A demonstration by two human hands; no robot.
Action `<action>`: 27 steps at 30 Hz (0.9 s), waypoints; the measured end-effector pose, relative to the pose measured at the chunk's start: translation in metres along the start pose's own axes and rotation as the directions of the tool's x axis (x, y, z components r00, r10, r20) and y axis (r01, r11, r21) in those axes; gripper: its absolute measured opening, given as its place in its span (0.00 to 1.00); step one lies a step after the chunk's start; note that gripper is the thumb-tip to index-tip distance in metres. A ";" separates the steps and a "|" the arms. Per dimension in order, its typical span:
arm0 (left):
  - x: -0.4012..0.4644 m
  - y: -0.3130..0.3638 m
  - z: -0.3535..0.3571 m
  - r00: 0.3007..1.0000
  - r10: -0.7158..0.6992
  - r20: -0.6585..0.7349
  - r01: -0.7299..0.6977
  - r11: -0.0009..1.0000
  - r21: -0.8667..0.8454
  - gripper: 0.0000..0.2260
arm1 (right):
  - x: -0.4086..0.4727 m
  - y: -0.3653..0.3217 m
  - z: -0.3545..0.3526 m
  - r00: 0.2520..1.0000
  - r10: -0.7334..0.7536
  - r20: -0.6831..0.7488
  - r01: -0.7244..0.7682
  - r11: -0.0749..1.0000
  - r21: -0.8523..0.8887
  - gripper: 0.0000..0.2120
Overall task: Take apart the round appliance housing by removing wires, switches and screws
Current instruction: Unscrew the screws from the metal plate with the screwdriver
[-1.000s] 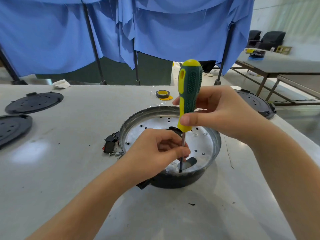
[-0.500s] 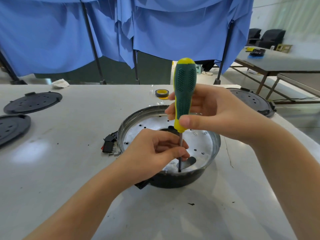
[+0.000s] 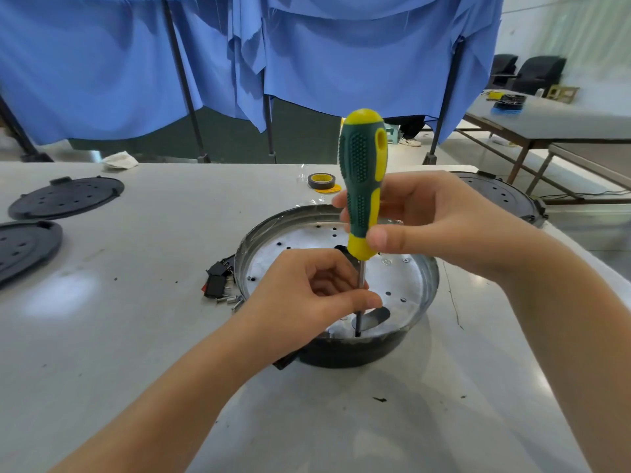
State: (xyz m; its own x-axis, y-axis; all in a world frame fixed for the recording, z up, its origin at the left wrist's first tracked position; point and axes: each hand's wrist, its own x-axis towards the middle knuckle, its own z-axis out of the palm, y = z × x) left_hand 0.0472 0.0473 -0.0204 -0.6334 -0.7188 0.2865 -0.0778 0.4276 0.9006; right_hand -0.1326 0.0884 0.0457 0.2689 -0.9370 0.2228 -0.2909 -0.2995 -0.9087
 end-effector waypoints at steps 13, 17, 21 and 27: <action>-0.001 -0.002 -0.005 0.989 -0.032 0.144 0.044 0.996 -0.078 0.08 | -0.004 0.002 -0.010 0.999 -0.015 0.049 0.014 1.000 0.018 0.19; 0.000 -0.002 -0.002 0.998 -0.008 0.064 0.011 0.999 -0.036 0.03 | -0.004 0.001 -0.009 0.994 0.022 0.108 -0.024 0.999 0.021 0.21; 0.001 -0.003 0.000 1.000 0.031 0.002 -0.031 0.999 0.035 0.07 | -0.001 0.000 -0.004 1.000 0.026 0.002 -0.026 0.998 -0.057 0.20; 0.000 -0.004 -0.001 0.997 0.031 0.075 -0.034 0.998 0.045 0.06 | -0.001 0.002 -0.005 0.999 -0.027 -0.045 0.026 1.000 -0.016 0.16</action>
State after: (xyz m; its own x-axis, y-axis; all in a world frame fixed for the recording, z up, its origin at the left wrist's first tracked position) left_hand 0.0482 0.0457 -0.0235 -0.6915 -0.6621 0.2889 -0.0905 0.4762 0.8747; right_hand -0.1385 0.0880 0.0452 0.2348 -0.9358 0.2630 -0.2982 -0.3268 -0.8968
